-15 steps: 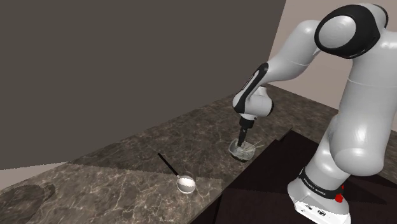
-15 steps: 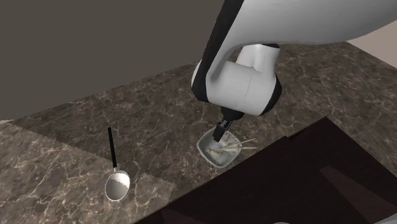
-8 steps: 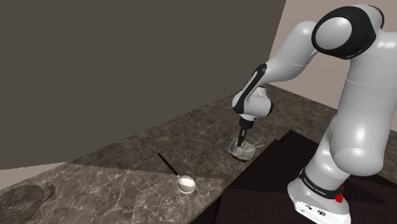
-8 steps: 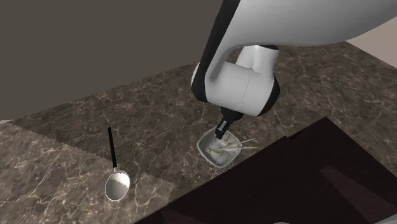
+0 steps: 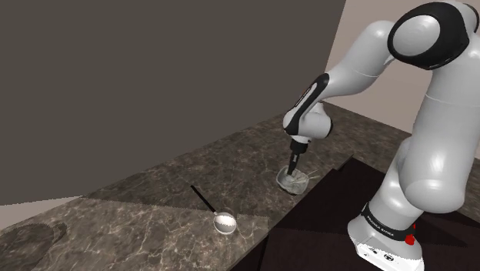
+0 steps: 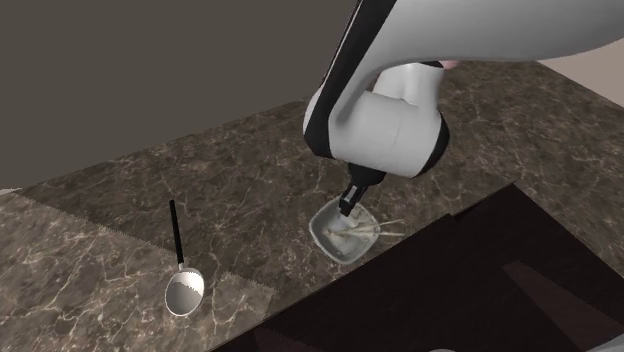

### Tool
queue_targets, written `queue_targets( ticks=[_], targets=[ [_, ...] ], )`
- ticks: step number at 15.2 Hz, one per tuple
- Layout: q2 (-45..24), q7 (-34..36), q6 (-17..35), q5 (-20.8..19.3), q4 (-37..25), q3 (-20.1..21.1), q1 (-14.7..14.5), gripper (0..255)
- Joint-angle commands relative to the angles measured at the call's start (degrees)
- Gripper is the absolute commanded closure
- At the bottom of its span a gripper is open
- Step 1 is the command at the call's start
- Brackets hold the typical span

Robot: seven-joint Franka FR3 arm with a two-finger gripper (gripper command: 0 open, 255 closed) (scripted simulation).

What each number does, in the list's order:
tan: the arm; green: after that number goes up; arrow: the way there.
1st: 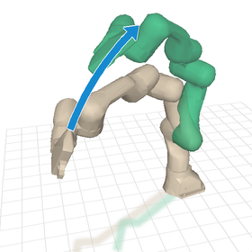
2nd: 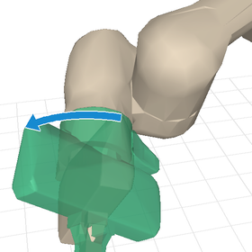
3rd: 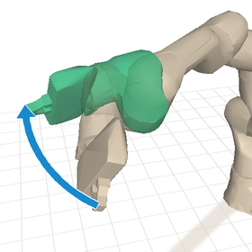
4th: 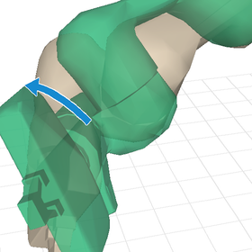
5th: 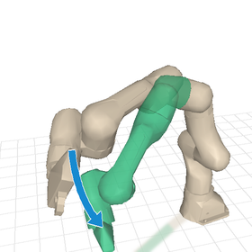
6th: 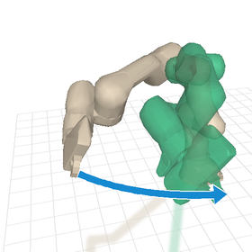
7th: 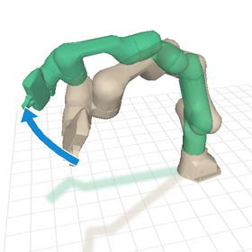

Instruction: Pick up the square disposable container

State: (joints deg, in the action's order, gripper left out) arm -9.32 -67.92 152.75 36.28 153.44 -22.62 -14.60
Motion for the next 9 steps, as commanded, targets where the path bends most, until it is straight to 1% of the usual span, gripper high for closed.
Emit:
queue_targets(
  ticks=[1, 5, 9],
  targets=[
    [2.2, 2.6, -1.0, -3.4, 0.5, -1.3, -0.5, 255],
    [6.7, 7.8, -3.3, -9.9, 1.4, -3.0, -1.0, 255],
    [11.1, 12.6, -6.0, -15.8, 1.9, -3.8, -0.5, 255]
  ],
)
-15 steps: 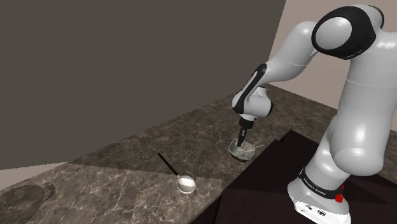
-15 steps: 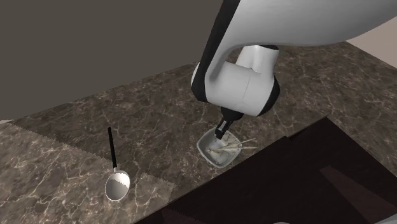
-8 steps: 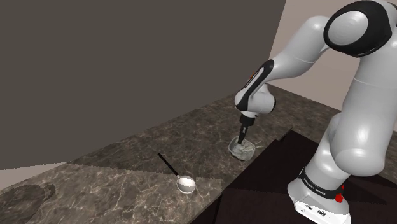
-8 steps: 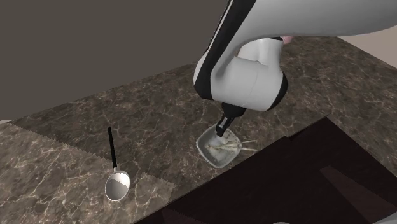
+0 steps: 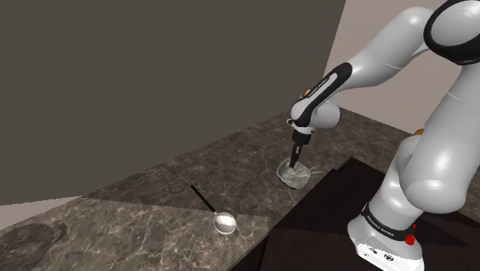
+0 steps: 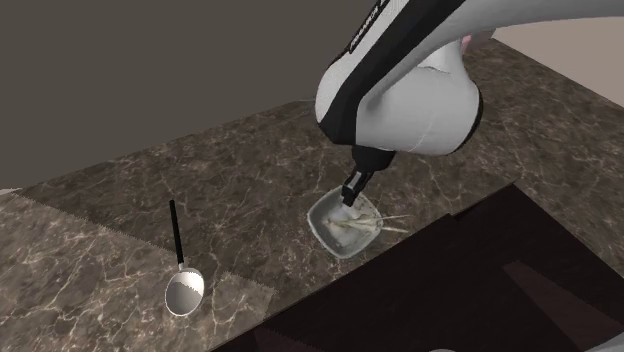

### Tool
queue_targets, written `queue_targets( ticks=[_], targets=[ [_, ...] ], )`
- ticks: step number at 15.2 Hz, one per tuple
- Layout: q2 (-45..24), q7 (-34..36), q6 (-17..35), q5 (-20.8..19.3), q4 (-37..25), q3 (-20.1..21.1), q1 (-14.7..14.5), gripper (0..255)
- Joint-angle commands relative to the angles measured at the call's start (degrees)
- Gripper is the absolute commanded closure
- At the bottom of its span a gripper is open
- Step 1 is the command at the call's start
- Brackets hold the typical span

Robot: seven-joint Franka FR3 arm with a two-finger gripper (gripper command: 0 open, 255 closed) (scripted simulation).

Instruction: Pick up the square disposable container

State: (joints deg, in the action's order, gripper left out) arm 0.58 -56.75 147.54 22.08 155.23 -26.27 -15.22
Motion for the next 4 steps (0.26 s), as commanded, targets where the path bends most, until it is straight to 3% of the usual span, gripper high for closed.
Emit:
queue_targets(
  ticks=[1, 4],
  targets=[
    [2.3, 2.5, -1.5, -3.0, 0.2, -0.2, 0.3, 255],
    [3.5, 3.7, -2.4, -4.4, 0.2, -0.2, 0.6, 255]
  ],
)
